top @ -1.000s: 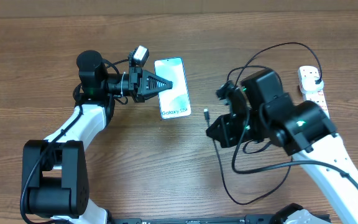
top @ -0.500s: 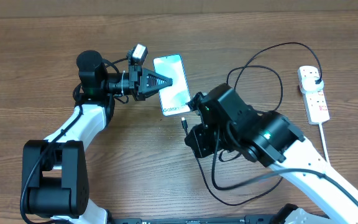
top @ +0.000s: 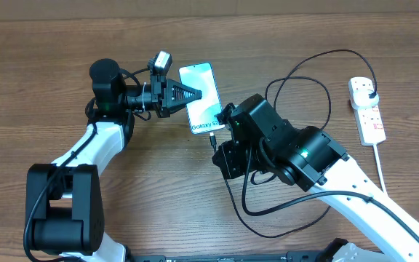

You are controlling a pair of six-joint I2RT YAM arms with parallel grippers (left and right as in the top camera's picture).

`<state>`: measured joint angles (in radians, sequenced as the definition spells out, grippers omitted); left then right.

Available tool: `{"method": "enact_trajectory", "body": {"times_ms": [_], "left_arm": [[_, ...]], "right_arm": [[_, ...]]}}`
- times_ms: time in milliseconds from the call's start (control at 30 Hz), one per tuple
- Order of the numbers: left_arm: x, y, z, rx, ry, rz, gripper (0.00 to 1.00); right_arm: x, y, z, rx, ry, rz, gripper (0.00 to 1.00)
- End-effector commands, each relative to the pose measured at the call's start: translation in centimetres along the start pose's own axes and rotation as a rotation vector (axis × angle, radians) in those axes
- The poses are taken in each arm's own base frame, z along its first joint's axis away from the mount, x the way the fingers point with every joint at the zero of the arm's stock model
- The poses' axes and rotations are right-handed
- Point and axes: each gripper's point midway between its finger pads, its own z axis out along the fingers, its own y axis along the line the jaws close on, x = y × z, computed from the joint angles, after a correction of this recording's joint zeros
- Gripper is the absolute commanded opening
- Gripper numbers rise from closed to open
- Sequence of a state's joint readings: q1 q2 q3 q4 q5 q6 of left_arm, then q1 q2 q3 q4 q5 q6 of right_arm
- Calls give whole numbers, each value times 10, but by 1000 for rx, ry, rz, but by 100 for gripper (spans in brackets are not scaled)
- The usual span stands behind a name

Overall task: Plug charger to phone and switch on socket
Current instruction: 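Bring the USB-C plug up to the phone's bottom port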

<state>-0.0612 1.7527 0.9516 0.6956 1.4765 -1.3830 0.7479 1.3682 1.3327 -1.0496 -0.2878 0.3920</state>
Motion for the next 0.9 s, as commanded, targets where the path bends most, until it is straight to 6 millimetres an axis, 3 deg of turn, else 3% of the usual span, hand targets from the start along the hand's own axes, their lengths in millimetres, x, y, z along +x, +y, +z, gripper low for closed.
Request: {"method": "enact_trajectory", "body": {"times_ms": [0,867], "left_arm": [[-3,-9,3,3,4,-35,4],[15,-12,8,16,104,-24,4]], "right_arm": [[-1,1,2,3,-3,0,4],[-8,-12,12,71,-13,6,4]]}}
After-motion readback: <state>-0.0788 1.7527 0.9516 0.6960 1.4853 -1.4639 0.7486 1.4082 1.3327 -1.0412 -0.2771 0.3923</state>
